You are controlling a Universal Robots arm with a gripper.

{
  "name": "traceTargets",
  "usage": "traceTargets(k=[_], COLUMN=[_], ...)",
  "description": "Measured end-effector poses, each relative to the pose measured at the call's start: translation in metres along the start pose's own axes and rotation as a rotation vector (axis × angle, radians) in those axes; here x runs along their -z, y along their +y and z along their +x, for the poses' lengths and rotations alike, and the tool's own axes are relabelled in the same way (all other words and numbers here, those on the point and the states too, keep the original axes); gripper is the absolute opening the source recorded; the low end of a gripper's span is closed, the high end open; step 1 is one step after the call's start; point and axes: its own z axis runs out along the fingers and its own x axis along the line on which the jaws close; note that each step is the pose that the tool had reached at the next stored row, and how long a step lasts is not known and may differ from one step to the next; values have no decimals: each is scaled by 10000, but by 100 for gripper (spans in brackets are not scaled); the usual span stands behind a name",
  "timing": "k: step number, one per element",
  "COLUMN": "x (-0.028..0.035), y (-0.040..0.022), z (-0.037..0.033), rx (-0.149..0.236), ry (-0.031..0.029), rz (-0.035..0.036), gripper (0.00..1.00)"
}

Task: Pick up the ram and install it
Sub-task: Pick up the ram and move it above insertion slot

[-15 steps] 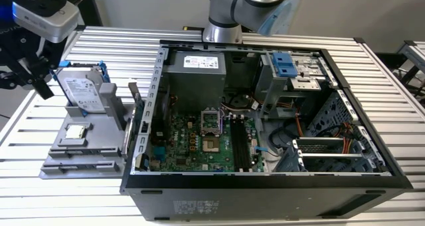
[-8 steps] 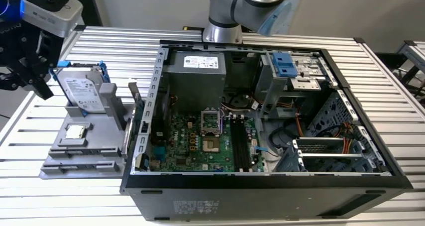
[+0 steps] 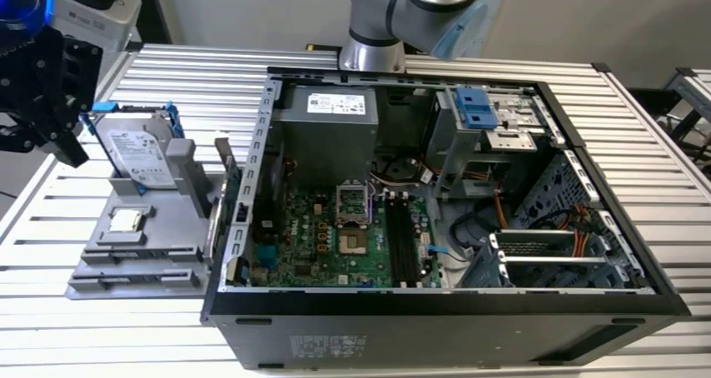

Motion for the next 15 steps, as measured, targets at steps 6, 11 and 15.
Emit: traceTargets(k=[6,11,15], x=[0,0,0], y=[0,0,0], z=[0,0,0], rx=[1099,2003,2732], ry=[57,98,130], rz=[-9,-18,-25], gripper=[0,0,0])
